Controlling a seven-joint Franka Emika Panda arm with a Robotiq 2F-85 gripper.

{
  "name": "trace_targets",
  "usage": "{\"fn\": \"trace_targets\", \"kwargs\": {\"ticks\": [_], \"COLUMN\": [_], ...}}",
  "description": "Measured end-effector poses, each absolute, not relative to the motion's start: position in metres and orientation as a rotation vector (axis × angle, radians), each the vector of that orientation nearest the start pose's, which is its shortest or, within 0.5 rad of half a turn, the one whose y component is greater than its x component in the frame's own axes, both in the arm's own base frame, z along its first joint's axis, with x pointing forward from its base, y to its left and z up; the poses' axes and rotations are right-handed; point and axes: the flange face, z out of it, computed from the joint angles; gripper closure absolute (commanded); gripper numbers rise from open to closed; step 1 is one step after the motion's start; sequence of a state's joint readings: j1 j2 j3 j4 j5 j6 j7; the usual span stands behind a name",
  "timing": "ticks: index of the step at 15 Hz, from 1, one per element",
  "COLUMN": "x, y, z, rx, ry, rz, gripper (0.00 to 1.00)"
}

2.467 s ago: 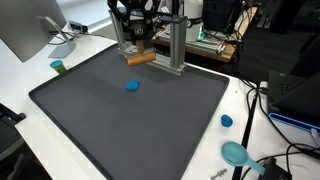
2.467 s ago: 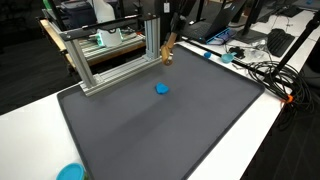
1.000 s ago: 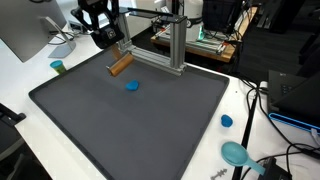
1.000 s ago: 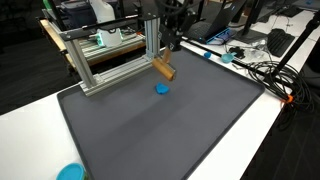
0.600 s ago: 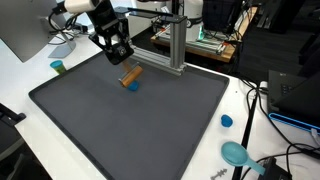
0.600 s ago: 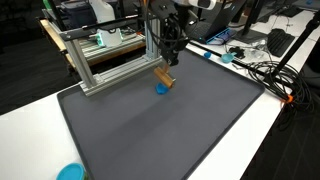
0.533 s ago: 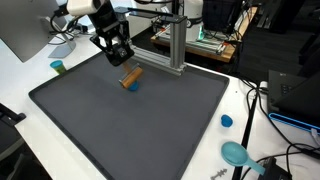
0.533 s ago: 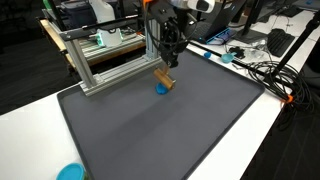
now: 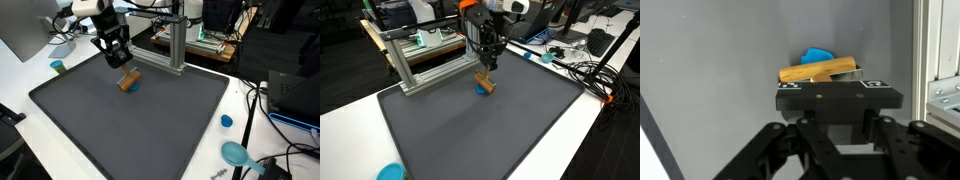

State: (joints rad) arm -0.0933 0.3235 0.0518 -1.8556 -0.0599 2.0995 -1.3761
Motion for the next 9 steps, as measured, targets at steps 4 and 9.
{"fn": "trace_targets", "kwargs": {"ticks": [4,9], "x": [0.614,0.609], "y": [-0.034,-0.04], "z": [0.335,0.322], "rx": [-2.401,-2.4], "ry": [-1.965,-1.966], "rz": [0.147,0.149], "gripper": [0.78,0.78]}}
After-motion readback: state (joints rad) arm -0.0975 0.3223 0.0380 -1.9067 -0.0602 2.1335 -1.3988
